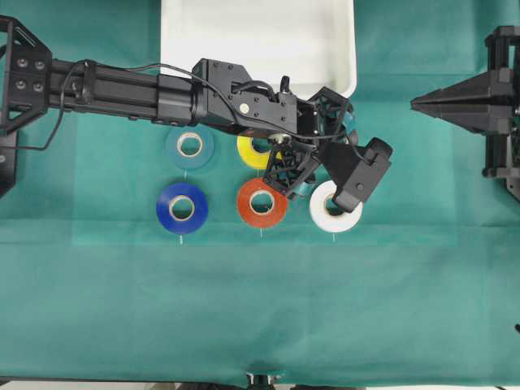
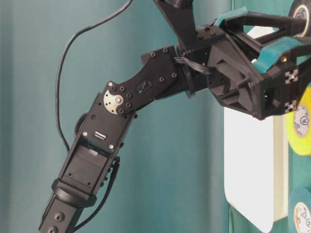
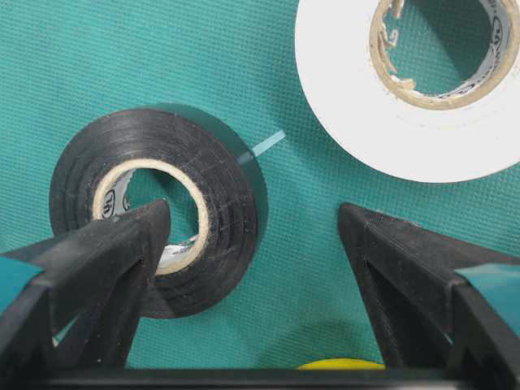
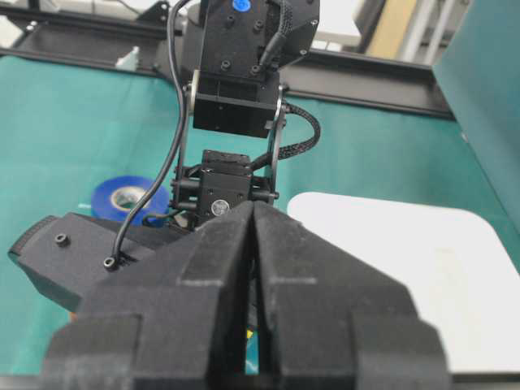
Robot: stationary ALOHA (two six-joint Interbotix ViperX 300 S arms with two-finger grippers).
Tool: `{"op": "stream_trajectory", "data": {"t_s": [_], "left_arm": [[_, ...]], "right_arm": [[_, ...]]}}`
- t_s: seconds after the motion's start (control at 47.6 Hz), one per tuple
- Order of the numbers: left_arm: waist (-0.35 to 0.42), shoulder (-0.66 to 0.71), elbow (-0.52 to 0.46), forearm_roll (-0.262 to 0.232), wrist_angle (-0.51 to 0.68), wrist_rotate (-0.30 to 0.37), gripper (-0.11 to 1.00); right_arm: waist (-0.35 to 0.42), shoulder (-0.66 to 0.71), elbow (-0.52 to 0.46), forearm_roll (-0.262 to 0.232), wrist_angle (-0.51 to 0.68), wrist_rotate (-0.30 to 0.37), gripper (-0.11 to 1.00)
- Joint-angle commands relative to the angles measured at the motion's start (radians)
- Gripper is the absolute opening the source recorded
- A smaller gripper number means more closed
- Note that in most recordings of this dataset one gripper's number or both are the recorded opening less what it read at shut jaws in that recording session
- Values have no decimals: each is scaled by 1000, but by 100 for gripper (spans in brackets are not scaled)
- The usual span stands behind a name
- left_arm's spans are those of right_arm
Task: Place the tape from the fixed location into the white case.
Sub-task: 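Lower the open left gripper into the black roll's center hole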
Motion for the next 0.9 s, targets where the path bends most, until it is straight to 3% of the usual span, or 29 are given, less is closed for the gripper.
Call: {"op": "stream_trajectory", "data": {"t_s": [0.0,0.42,0.504,0.714,0.883], "left_arm": [[5,-18,-11,3,-11,2,99],[12,-20,-11,2,-15,8,94],[14,-23,-14,2,-15,9,81],[12,-29,-18,-2,-17,14,24],[12,-29,-18,-2,-17,14,21]], "right_arm": [[-3,8,-17,-2,-5,0,0],[-3,12,-15,-2,-9,0,0],[-3,14,-15,-2,-9,0,0],[-3,15,-15,-2,-9,0,0],[-3,17,-15,-2,-9,0,0]]}}
